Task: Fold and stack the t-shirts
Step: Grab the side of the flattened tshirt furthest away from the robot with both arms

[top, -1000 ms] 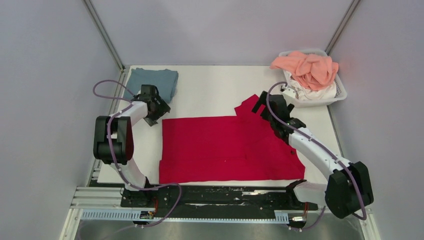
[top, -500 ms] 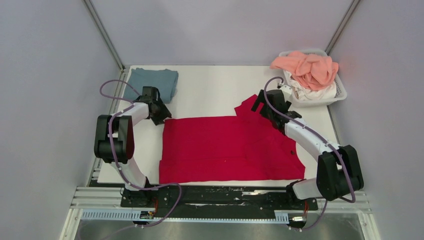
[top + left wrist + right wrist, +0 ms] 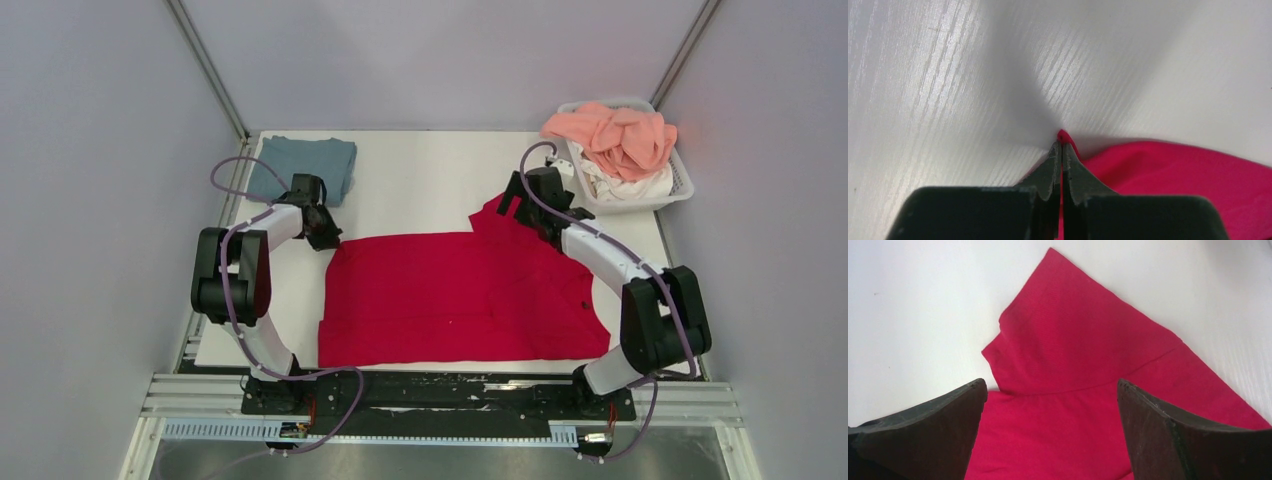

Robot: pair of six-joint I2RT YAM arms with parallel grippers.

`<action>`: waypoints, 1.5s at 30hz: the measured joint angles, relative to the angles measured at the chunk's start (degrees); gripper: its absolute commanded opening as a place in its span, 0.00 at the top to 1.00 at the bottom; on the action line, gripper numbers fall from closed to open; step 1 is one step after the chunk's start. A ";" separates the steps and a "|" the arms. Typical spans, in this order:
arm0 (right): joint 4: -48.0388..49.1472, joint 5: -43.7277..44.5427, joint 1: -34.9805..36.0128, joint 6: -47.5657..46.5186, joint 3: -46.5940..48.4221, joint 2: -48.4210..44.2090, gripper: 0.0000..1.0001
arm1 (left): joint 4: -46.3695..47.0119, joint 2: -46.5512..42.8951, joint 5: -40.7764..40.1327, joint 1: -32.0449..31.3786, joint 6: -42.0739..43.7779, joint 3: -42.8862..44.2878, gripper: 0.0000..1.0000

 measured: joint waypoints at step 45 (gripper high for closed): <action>-4.22 1.44 -3.58 -13.49 32.94 38.10 0.80 | 4.07 -9.68 -0.22 -0.37 1.68 -7.78 1.00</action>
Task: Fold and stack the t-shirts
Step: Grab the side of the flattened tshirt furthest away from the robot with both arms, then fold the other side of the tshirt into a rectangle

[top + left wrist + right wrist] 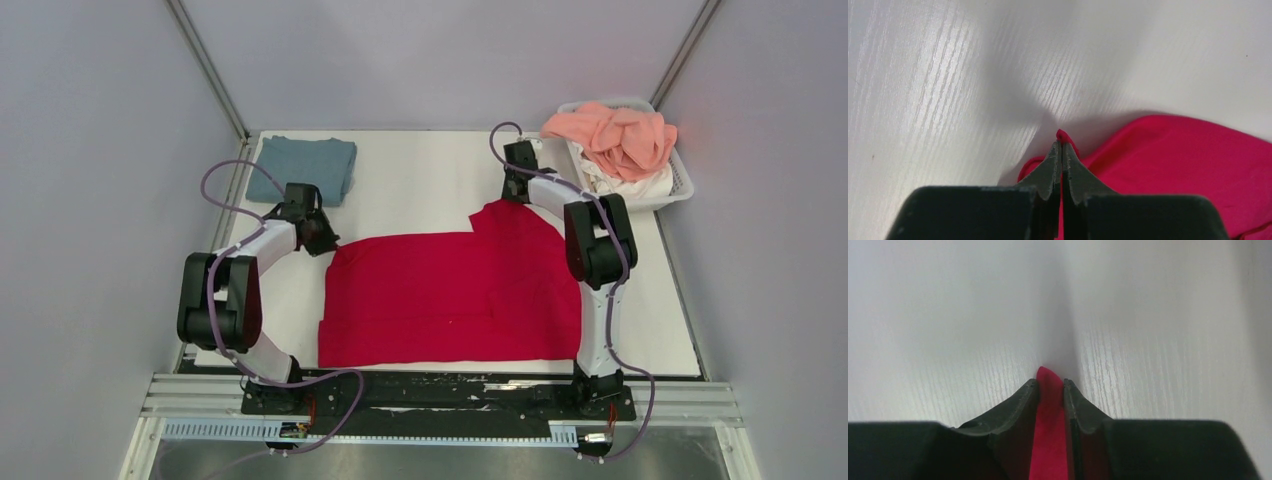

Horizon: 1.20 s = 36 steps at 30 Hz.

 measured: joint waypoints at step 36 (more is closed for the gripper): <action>-12.76 5.70 7.89 5.64 -39.65 -56.39 1.00 | -5.46 -39.19 -7.50 -8.26 -8.72 -24.39 1.00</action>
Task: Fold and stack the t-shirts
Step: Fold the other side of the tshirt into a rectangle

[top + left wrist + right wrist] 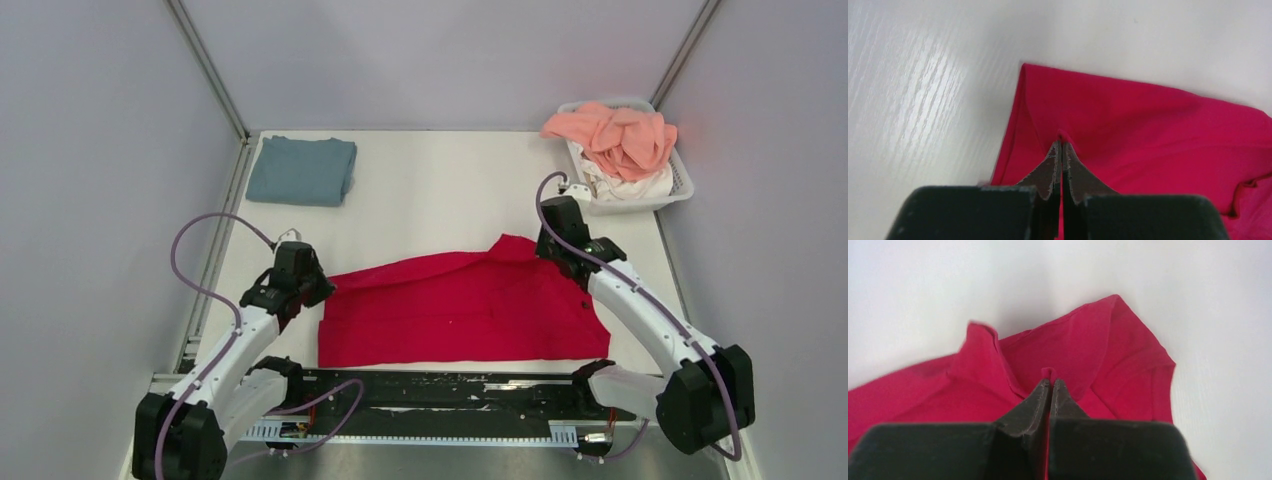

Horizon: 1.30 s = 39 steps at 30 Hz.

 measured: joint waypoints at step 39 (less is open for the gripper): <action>-27.69 0.79 0.70 23.17 -8.04 -24.33 0.00 | -16.39 -19.26 -1.73 -0.20 -8.44 1.64 0.00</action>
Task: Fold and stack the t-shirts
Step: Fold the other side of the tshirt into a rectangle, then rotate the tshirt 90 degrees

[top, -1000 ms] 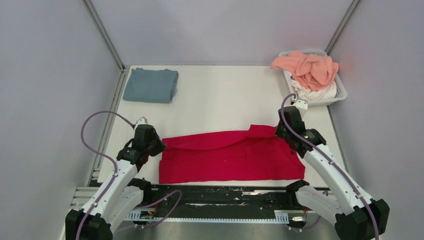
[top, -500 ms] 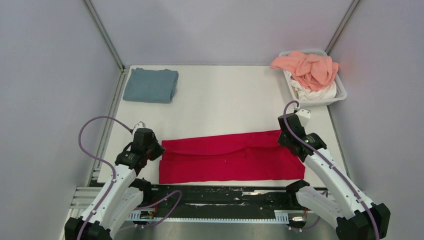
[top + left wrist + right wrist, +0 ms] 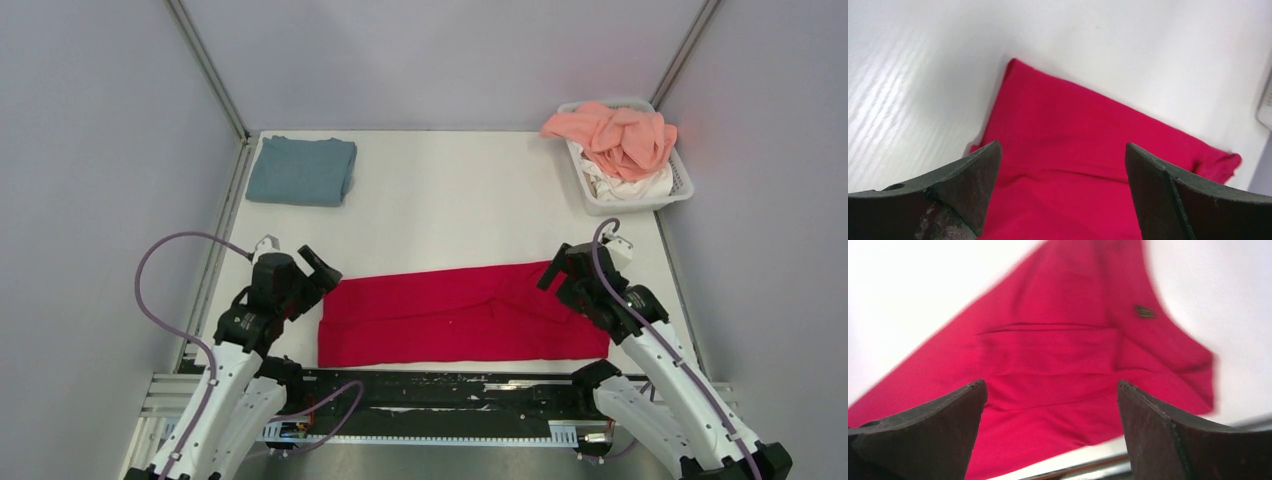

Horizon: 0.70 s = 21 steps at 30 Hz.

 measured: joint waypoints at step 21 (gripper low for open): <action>37.13 -18.12 -5.07 -2.38 0.20 38.84 0.00 | 25.64 30.80 19.80 -7.91 4.96 -3.93 0.00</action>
